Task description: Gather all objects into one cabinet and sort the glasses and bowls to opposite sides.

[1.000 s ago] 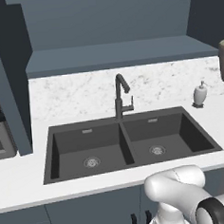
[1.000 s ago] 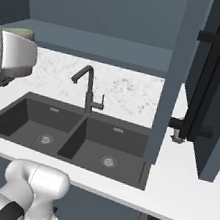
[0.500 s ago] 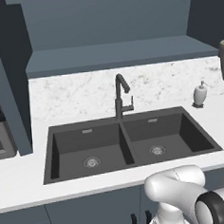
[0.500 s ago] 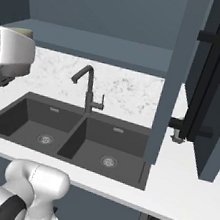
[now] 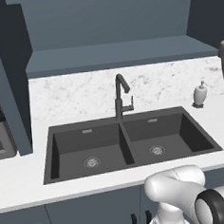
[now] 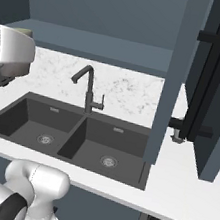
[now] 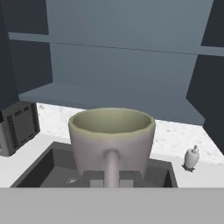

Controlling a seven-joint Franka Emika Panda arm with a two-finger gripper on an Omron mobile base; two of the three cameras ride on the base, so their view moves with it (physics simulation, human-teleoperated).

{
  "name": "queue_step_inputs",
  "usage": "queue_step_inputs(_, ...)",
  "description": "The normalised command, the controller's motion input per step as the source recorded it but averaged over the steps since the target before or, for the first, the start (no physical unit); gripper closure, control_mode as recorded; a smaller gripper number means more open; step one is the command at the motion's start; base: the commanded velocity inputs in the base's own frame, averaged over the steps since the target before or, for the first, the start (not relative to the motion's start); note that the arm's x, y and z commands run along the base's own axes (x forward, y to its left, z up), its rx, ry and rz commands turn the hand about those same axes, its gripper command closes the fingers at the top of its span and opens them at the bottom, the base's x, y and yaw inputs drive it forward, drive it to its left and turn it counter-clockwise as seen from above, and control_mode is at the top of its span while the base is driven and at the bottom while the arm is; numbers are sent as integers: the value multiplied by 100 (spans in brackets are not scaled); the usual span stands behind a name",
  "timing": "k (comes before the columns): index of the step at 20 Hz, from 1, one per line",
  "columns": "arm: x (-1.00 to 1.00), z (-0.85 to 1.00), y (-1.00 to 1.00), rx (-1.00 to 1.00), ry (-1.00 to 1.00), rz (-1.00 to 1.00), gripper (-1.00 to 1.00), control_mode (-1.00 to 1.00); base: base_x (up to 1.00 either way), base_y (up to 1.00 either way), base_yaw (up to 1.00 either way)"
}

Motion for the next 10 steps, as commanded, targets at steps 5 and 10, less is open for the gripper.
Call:
queue_step_inputs(5,0,0,0,0,0,0,100,-100,0,0,0)
queue_step_inputs(10,0,0,0,0,0,0,100,-100,0,0,0)
